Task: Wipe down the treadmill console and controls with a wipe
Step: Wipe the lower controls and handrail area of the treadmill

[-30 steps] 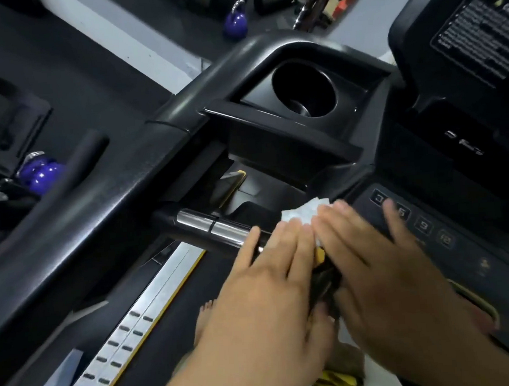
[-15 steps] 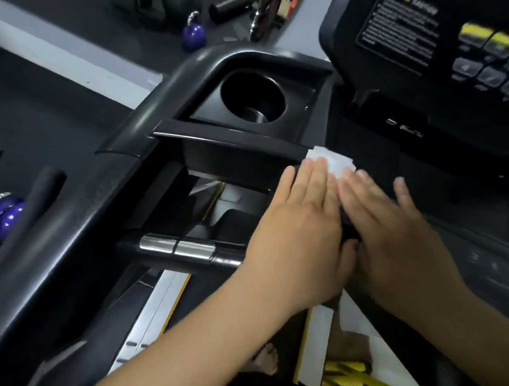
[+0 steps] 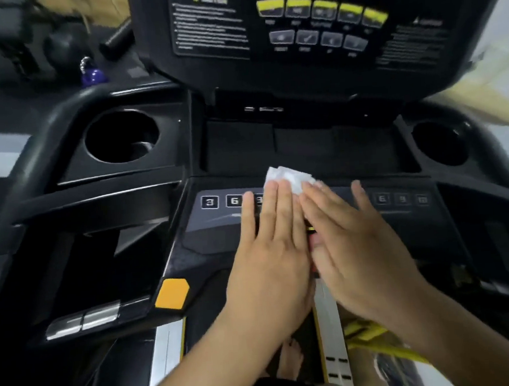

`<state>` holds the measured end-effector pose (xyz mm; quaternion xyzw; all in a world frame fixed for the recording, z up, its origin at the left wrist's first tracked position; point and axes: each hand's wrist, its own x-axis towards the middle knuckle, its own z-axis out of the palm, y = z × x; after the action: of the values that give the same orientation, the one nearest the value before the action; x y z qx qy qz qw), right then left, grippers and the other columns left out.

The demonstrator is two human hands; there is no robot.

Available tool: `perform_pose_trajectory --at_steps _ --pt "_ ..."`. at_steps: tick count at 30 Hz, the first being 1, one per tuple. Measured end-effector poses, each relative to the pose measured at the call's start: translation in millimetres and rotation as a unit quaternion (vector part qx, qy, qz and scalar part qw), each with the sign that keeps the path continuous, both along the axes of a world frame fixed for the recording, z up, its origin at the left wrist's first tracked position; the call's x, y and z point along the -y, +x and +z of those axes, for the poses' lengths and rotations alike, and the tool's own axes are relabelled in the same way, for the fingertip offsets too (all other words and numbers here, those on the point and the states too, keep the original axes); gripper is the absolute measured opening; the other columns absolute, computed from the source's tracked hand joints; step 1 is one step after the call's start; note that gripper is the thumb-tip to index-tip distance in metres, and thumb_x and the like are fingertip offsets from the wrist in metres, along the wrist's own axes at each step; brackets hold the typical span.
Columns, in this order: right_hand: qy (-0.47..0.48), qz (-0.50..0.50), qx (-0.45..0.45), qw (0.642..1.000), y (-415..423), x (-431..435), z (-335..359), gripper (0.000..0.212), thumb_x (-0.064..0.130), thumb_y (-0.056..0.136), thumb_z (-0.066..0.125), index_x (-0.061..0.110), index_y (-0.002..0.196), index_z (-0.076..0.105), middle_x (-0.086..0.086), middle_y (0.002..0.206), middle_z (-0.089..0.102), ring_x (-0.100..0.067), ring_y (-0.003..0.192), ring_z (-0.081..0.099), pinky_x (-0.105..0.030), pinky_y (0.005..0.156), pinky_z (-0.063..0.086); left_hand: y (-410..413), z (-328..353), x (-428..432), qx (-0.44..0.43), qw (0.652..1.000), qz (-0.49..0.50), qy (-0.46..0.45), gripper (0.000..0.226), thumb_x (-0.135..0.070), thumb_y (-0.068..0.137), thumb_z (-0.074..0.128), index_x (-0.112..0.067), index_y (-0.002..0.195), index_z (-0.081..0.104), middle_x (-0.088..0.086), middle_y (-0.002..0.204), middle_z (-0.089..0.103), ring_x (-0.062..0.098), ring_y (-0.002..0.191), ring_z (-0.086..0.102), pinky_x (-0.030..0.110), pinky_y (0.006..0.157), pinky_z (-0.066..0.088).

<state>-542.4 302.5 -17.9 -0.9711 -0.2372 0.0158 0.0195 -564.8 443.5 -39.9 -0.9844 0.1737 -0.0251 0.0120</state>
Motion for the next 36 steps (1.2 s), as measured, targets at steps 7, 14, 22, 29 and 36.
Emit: perform_pose_trajectory --at_steps 7,14,22,29,36 --pt "0.042 0.009 -0.015 0.999 -41 24 -22 0.057 0.036 0.096 0.035 0.013 0.147 0.036 -0.001 0.156 0.032 -0.011 0.146 0.021 -0.050 0.116 0.020 -39 -21 0 0.053 0.995 -0.037 -0.071 0.062 -0.031 0.090 0.039 0.005 0.141 0.042 0.023 0.151 0.037 0.037 0.142 0.032 0.061 0.109 0.027" --pt "0.034 -0.040 0.012 0.999 -1 41 -16 0.054 0.034 0.099 0.022 0.013 0.149 0.025 0.000 0.158 0.024 -0.011 0.147 0.015 -0.051 0.119 0.015 7 -16 32 0.073 0.997 -0.010 0.010 0.058 -0.021 0.099 -0.006 0.009 0.149 -0.003 0.029 0.158 -0.001 0.044 0.148 -0.001 0.061 0.118 0.007" --pt "0.038 -0.025 0.024 0.999 -18 68 -26 0.056 0.034 0.097 0.029 0.014 0.149 0.031 0.000 0.158 0.027 -0.013 0.148 0.015 -0.051 0.116 0.014 13 -9 34 0.046 0.993 -0.058 0.097 0.058 -0.018 0.099 -0.001 0.017 0.145 -0.010 0.040 0.152 -0.010 0.053 0.142 -0.010 0.062 0.115 -0.005" --pt "0.088 -0.007 0.029 0.996 -2 59 -16 0.059 0.027 0.091 0.031 0.007 0.146 0.036 -0.007 0.156 0.030 -0.016 0.147 0.018 -0.050 0.117 0.015 17 10 53 -0.083 0.989 -0.089 0.090 0.070 -0.028 0.102 0.010 0.004 0.132 -0.045 0.028 0.136 -0.054 0.043 0.124 -0.053 0.059 0.102 -0.033" --pt "0.057 -0.027 0.039 0.997 -11 104 -21 0.057 0.031 0.093 0.033 0.007 0.144 0.040 -0.006 0.153 0.037 -0.015 0.145 0.024 -0.052 0.115 0.015 7 -2 97 -0.018 0.994 -0.100 0.040 0.074 -0.036 0.102 0.018 0.012 0.142 -0.024 0.037 0.150 -0.025 0.054 0.137 -0.027 0.066 0.108 -0.020"
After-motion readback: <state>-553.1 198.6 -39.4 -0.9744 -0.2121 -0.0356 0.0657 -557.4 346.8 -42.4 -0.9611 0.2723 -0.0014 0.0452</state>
